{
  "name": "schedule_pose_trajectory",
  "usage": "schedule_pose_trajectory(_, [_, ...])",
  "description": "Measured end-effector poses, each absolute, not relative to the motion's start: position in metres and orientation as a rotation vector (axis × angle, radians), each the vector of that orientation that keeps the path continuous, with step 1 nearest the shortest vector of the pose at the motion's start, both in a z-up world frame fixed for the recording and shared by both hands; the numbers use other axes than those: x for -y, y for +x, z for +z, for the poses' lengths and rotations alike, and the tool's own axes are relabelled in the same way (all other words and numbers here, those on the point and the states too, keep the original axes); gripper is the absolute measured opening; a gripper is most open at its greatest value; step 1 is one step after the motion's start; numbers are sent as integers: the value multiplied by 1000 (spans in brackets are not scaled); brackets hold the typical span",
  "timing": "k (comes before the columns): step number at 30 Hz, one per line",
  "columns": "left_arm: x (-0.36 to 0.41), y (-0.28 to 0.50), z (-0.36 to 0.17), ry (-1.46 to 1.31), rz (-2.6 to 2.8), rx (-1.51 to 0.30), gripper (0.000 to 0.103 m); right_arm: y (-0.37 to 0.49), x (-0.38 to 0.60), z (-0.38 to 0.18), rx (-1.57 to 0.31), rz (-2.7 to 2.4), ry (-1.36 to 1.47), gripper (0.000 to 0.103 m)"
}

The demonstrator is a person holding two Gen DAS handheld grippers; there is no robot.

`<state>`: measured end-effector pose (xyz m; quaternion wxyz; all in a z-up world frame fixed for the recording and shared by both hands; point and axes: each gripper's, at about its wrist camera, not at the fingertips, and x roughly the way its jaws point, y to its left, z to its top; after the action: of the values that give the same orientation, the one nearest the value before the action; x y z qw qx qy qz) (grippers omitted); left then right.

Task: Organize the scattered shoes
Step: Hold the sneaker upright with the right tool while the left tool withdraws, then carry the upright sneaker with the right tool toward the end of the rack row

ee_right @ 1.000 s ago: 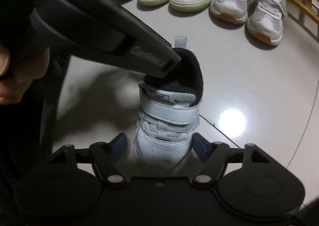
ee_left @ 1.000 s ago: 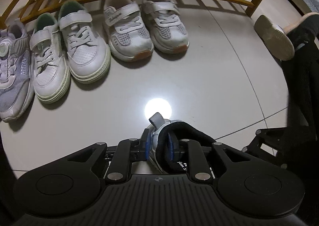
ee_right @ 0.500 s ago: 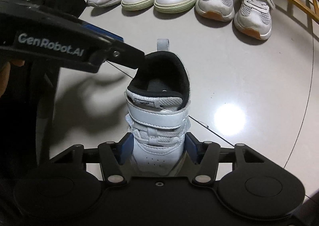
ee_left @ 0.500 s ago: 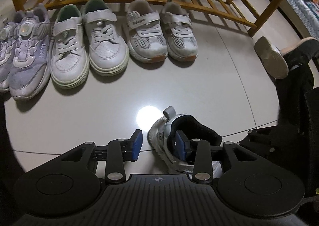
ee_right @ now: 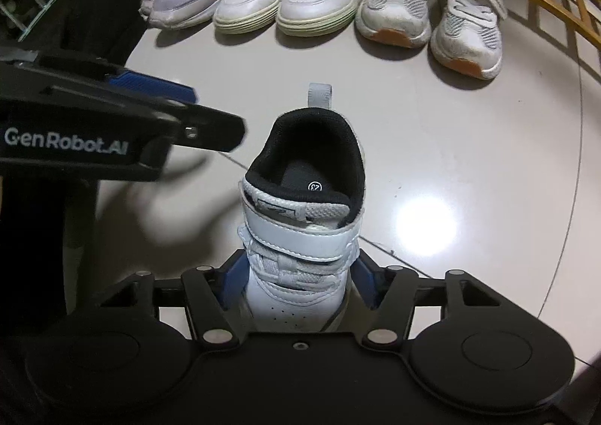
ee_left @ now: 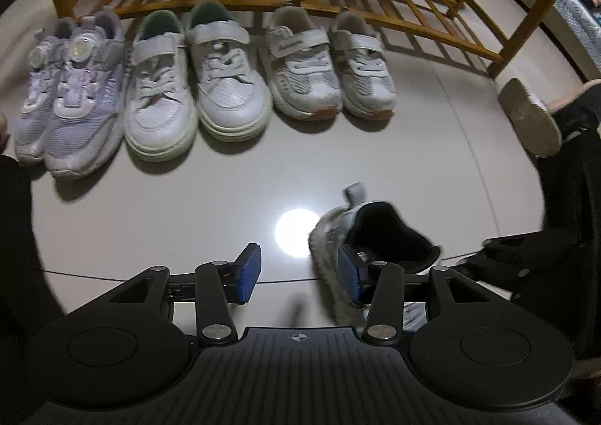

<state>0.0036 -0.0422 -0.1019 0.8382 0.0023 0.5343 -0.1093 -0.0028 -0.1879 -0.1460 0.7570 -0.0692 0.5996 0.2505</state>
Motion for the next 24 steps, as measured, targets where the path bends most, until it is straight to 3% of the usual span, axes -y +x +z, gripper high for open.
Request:
schedule_pose_trajectory(6, [34, 8, -100, 14, -205, -1134, 49, 4, 189, -146, -1301, 506, -130, 64])
schedule_pose_trajectory(10, [34, 12, -95, 45, -196, -1125, 51, 5, 187, -147, -1297, 487, -106, 77])
schedule_pose_trajectory(24, [5, 33, -66, 227, -144, -1053, 58, 6, 184, -155, -1291, 426, -151, 69])
